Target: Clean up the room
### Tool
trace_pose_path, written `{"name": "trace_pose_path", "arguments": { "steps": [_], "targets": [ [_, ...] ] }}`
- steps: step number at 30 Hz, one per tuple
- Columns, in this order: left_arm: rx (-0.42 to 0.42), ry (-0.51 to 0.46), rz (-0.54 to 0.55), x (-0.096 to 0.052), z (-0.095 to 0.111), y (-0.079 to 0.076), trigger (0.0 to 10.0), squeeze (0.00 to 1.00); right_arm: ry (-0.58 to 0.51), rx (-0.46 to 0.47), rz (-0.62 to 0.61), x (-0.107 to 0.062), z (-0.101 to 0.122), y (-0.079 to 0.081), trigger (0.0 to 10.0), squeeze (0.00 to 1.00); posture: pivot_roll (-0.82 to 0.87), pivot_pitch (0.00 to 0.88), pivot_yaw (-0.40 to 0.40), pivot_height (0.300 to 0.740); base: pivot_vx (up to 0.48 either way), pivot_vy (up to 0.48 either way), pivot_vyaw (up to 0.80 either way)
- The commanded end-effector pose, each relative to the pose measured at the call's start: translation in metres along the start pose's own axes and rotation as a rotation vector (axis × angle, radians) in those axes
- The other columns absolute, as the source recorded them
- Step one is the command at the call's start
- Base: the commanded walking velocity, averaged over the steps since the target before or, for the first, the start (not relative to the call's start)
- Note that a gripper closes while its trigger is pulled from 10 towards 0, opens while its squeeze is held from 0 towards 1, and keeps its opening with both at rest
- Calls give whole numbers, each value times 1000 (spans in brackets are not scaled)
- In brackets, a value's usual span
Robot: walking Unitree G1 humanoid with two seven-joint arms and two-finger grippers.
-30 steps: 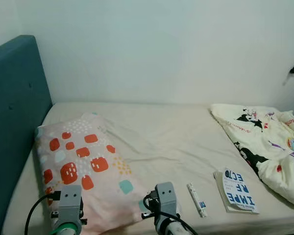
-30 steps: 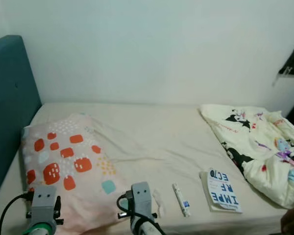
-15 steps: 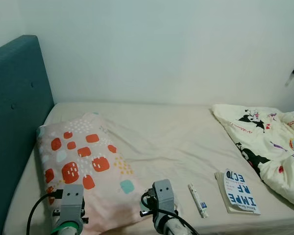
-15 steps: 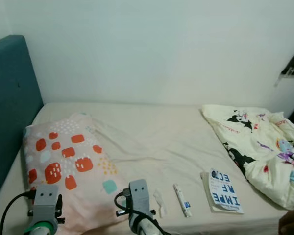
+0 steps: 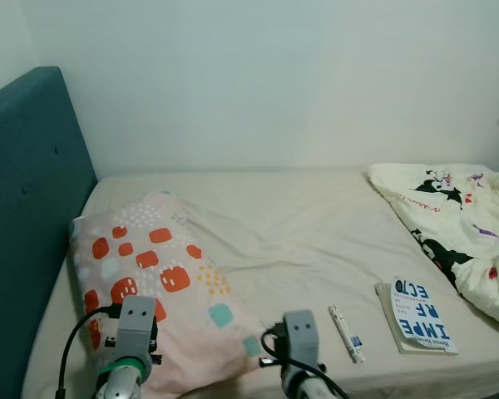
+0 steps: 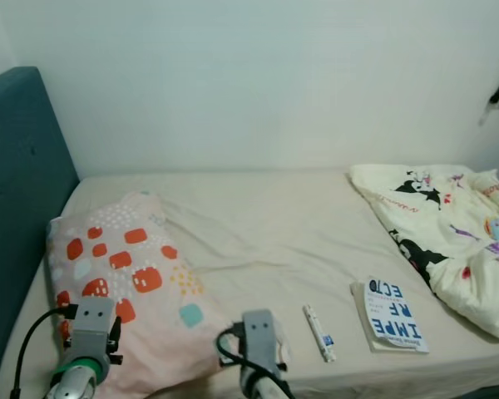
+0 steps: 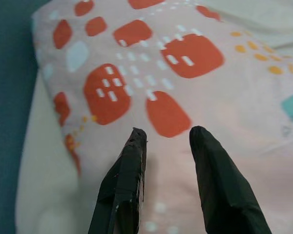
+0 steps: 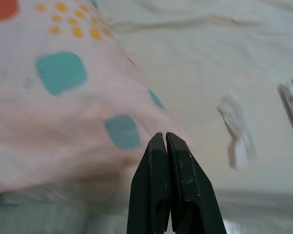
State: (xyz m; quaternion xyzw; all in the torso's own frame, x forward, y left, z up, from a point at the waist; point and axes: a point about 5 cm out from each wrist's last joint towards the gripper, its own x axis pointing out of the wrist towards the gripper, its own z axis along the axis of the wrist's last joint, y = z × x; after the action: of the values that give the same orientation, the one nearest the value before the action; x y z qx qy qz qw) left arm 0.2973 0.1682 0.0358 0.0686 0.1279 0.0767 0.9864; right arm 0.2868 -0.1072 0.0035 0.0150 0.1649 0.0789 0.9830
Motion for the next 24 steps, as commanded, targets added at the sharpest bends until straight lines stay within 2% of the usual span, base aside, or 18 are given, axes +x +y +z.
{"name": "trace_pose_path", "arguments": {
  "steps": [1, 4, 8, 10, 16, 24],
  "targets": [
    [-1, 42, -10, -4, -10, -1, 10000, 0, 0, 23, 3, -2, -3, 5, 10000, 0, 81, 62, 67, 703, 0, 0, 0],
    [1, 56, -32, -7, -16, -4, 10000, 0, -14, 24, 37, 2, 3, 15, 10000, 0, 73, 52, 52, 703, 0, 0, 0],
    [5, 54, -36, -7, -16, -5, 10000, 0, -12, 17, 44, 3, 5, 17, 10000, 0, 73, 52, 52, 703, 0, 0, 0],
    [0, 38, -33, -6, -12, -3, 10000, 0, -43, 52, 81, 8, 16, 25, 10000, 0, 84, 44, 43, 703, 0, 0, 0],
    [-7, 4, -27, -5, -4, -6, 10000, 0, -41, 61, 108, 9, 18, 25, 10000, 0, 94, 41, 19, 703, 0, 0, 0],
    [-7, -32, -23, -9, 1, -6, 10000, 0, -39, 74, 99, 7, 15, 21, 10000, 0, 100, 44, 5, 663, 0, 0, 0]
  ]
}}
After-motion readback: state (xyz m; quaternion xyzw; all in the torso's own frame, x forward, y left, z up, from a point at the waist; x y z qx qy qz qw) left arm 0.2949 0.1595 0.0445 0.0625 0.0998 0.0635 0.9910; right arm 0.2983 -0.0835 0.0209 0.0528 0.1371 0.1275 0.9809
